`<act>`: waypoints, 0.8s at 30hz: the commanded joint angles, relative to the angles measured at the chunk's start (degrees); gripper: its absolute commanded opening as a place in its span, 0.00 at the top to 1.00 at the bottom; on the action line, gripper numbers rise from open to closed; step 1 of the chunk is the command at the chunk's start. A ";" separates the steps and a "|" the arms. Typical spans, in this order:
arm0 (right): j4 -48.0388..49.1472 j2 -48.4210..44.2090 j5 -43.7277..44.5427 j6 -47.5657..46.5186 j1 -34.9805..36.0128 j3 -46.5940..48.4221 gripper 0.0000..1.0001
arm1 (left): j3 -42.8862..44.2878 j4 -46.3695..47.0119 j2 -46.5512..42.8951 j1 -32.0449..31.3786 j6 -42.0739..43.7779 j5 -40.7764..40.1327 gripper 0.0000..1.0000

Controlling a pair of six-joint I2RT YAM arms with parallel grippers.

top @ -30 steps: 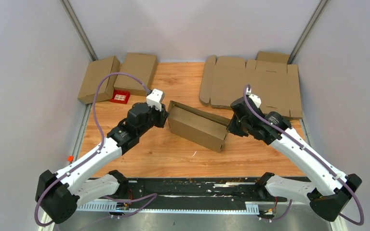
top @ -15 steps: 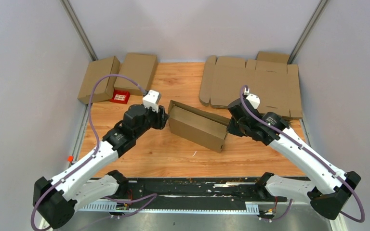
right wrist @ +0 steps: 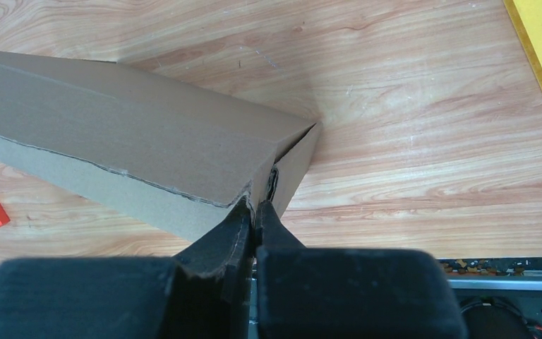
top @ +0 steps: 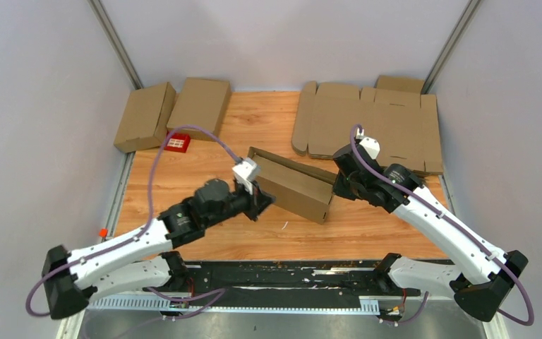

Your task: Fold the paper box

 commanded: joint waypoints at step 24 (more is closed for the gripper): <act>-3.12 0.64 -2.58 -1.01 0.69 1.17 1.00 | -3.56 67.30 42.50 -21.19 -7.66 -19.25 1.00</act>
